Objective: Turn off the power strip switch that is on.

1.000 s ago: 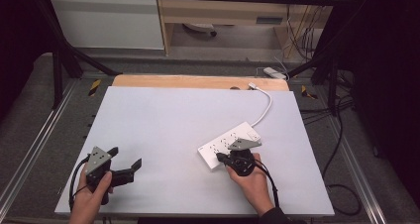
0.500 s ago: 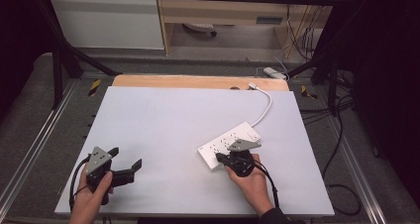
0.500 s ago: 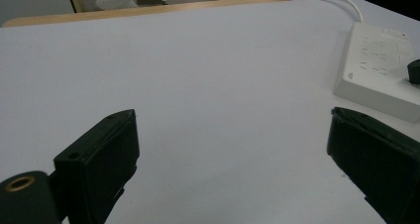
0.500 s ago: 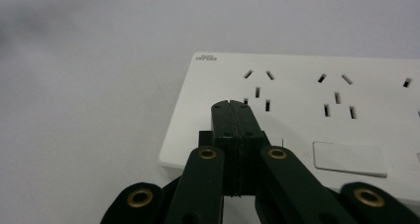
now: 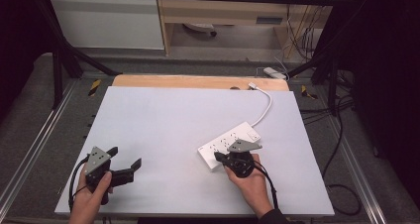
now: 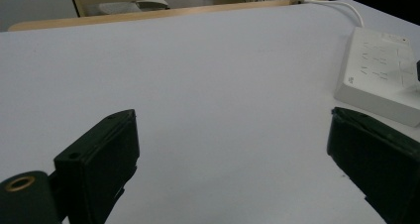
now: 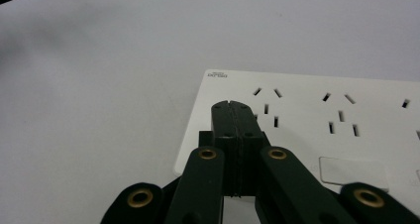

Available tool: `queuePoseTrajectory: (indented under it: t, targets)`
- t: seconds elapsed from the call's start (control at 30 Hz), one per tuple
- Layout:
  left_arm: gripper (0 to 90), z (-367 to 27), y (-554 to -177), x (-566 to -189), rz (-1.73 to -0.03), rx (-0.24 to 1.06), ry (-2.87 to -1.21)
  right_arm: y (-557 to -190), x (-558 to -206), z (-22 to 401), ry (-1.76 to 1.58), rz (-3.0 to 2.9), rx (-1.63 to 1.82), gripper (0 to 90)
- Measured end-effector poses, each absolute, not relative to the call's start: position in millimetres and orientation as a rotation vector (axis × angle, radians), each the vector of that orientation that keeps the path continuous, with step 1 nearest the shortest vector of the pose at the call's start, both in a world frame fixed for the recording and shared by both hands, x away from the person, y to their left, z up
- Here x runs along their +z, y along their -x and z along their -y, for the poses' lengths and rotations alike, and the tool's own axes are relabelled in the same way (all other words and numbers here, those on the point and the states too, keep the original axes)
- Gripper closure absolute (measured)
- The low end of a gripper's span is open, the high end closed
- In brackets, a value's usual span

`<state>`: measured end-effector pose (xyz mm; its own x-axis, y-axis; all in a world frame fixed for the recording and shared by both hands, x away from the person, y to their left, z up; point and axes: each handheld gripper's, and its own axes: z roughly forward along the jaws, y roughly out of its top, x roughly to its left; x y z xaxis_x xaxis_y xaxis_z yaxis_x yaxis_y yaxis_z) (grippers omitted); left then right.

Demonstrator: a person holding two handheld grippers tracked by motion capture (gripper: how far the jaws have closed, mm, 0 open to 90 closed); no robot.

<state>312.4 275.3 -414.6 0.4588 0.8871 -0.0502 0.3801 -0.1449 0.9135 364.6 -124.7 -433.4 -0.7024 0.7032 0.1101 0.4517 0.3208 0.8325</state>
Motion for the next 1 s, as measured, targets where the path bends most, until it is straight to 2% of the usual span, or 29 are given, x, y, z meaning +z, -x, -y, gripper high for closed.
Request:
queuePoseTrajectory:
  t: [1.0]
  targets:
    - [6.1, -275.5, -312.6, -415.4, -1.107, 0.648, -1.707, -367.7, -408.4, 149.6, -1.057, -2.208, 1.387, 90.0]
